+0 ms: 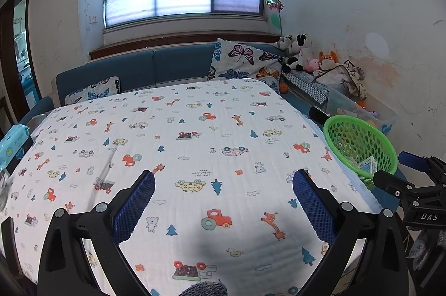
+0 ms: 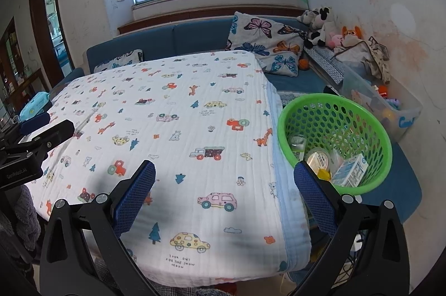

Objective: Collect trash

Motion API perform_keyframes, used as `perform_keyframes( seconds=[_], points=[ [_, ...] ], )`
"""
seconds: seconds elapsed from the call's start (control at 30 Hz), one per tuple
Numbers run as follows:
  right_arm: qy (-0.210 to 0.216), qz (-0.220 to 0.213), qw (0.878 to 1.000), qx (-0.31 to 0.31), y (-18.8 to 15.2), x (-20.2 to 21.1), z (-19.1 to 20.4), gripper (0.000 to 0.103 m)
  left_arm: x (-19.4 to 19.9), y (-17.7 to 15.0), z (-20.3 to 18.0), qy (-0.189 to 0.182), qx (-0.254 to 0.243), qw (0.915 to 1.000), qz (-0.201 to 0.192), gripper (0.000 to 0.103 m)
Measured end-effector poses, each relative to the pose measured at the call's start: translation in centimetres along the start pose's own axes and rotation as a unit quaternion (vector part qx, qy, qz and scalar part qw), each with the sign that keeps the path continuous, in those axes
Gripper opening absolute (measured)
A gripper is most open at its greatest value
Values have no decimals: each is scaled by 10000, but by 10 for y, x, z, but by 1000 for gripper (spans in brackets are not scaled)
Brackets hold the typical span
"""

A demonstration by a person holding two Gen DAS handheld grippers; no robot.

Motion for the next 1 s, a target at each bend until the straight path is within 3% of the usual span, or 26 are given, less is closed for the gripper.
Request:
perform_keyframes(
  seconds=[1.0],
  points=[
    [14, -6, 10000, -9, 1, 1, 1, 99, -3, -3, 1, 5, 18, 10000, 21, 96]
  ],
)
Point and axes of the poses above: each gripper's, at about its wrist camera, not at the fingertips, and x roughly against the way its jaws point, z to its left, y to its top, the point moved 7 cm from there along -x, roughly the way its jaws point, and after that the axes turned 11 degrees about z, right-handed, at the moved point
